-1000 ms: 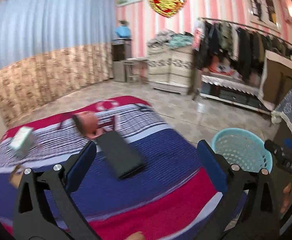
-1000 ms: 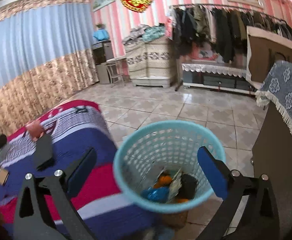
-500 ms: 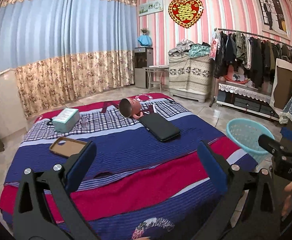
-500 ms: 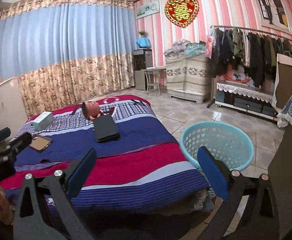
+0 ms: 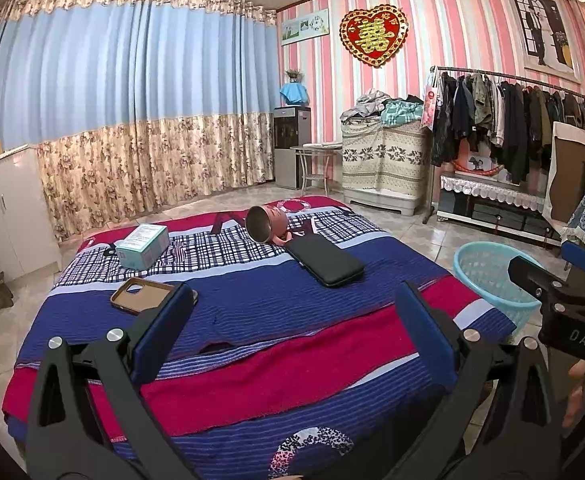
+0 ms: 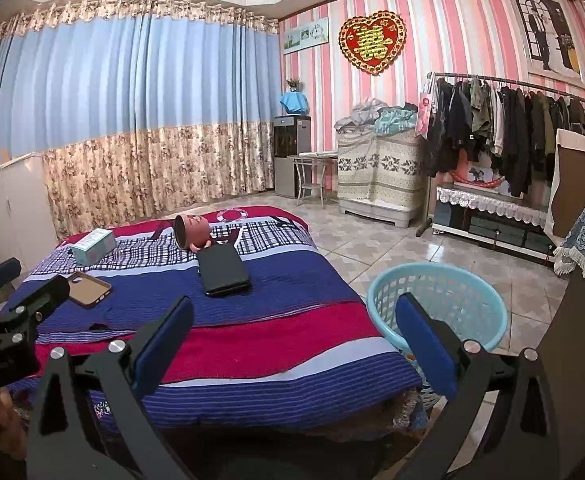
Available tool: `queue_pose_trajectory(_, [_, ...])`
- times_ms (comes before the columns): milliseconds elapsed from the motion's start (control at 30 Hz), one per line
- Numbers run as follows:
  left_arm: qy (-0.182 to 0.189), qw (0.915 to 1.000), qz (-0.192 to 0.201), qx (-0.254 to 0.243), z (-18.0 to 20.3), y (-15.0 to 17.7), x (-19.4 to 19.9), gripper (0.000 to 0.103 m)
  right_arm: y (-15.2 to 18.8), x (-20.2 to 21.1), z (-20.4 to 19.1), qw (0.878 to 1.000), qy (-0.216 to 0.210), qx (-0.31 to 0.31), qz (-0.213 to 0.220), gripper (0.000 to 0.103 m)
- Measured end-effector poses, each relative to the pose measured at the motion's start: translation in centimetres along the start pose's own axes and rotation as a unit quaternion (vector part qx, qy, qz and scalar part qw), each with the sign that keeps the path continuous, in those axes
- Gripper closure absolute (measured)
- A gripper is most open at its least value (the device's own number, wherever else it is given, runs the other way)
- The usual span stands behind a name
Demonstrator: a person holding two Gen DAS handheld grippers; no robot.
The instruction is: Collect trash
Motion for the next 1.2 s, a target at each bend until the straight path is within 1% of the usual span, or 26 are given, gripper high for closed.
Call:
queue_pose_trajectory(633, [-0.004, 1.0, -0.002, 0.004, -0.32, 0.18, -0.06, 0.005, -0.01, -0.43, -0.09, 1.0, -0.003, 0.007, -0.004, 0.005])
queue_pose_trajectory(1033, [-0.013, 0.9998, 0.012, 0.002, -0.51, -0.09, 0.4, 0.006, -0.07, -0.51, 0.07, 1.0, -0.004, 0.008, -0.002, 0.005])
queue_pose_trajectory(1200, [-0.013, 0.9999, 0.011, 0.002, -0.61, -0.36, 0.28, 0.006, -0.03, -0.52, 0.05, 1.0, -0.003, 0.008, -0.002, 0.005])
Point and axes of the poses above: each gripper's, at about its wrist camera, not at the fingertips, and x roughly against the way its jaws point, z to its right, y to its underside, the point moved 6 cm from there along -x, roughly the way its jaws point, and after that the axes turned 6 degrees about -y, right-handed, at the moved point
